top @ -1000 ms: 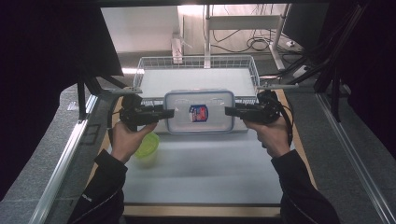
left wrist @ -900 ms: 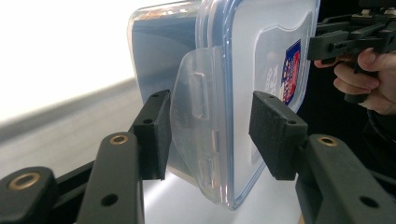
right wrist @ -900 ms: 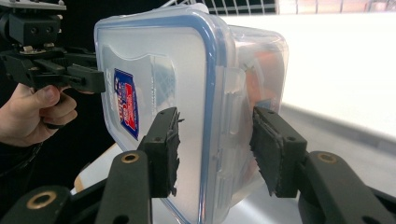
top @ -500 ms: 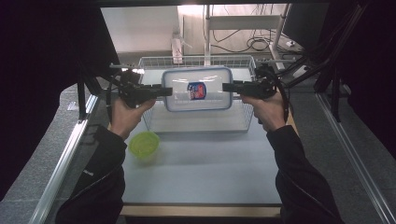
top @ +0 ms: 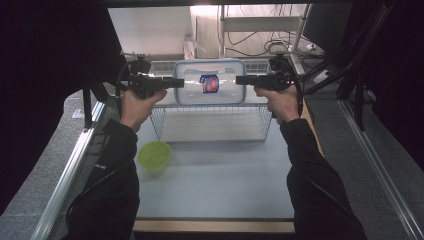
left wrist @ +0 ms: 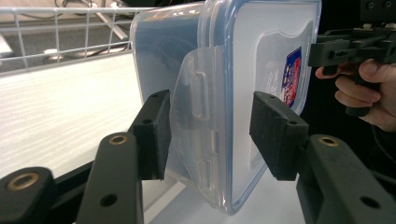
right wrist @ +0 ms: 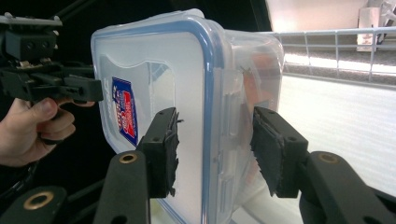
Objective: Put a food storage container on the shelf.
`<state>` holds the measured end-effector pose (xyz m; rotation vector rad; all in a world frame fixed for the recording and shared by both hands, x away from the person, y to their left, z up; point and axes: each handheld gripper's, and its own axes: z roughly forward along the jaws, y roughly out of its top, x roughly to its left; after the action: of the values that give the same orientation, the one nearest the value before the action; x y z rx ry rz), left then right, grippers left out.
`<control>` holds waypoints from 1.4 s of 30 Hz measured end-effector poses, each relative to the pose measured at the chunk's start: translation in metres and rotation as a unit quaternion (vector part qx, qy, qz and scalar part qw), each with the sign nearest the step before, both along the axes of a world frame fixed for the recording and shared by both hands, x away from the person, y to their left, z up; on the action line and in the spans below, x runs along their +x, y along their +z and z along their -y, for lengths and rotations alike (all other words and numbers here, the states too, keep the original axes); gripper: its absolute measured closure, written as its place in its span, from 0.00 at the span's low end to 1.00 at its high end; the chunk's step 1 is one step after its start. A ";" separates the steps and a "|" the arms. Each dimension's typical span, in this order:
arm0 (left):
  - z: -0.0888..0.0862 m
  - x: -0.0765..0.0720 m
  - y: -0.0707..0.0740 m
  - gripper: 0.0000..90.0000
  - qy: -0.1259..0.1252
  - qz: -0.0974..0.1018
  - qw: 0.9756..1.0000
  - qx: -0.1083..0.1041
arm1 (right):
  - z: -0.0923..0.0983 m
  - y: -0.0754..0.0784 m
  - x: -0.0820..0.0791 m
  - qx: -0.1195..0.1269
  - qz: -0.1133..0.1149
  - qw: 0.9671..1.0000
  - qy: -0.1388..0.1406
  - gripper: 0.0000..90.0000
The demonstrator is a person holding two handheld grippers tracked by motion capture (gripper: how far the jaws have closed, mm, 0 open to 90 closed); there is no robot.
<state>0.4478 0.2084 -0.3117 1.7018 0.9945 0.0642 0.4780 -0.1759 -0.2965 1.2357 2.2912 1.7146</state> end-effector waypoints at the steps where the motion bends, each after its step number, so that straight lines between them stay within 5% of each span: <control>1: 0.000 0.000 0.000 0.55 0.000 0.000 1.000 0.000 | 0.000 0.000 0.000 0.000 0.000 1.000 0.000 0.58; 11: 0.004 0.002 -0.006 0.50 0.019 0.038 0.999 0.005 | 0.000 -0.003 0.008 0.008 0.009 1.000 -0.011 0.56; 14: 0.009 0.002 -0.007 0.46 0.023 0.047 0.998 0.030 | -0.004 -0.005 0.008 -0.022 0.019 0.999 -0.014 0.53; 16: 0.010 0.004 -0.009 0.43 0.023 0.043 0.998 0.025 | -0.009 -0.008 0.008 -0.046 0.024 0.998 -0.022 0.51; 22: 0.007 0.010 -0.012 0.42 0.022 0.034 0.999 0.009 | -0.009 -0.013 0.010 -0.037 0.018 0.999 -0.023 0.50; 27: 0.008 0.011 -0.011 0.36 0.034 0.046 0.998 0.023 | -0.008 -0.017 0.010 -0.042 0.018 0.999 -0.027 0.52; 30: 0.012 0.011 -0.009 0.35 0.054 0.062 0.995 0.057 | -0.005 -0.018 0.010 -0.016 0.009 0.999 -0.028 0.51; 33: 0.016 0.012 -0.010 0.35 0.052 0.062 0.995 0.062 | -0.004 -0.019 0.011 0.002 -0.001 1.000 -0.026 0.55; 42: 0.013 -0.001 -0.008 0.42 0.059 0.087 0.992 0.065 | 0.002 -0.012 0.002 -0.017 0.041 0.998 -0.036 0.63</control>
<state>0.4466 0.1957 -0.3198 1.7199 0.9755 0.3559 0.4803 -0.1776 -0.3086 1.2024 2.1946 1.6623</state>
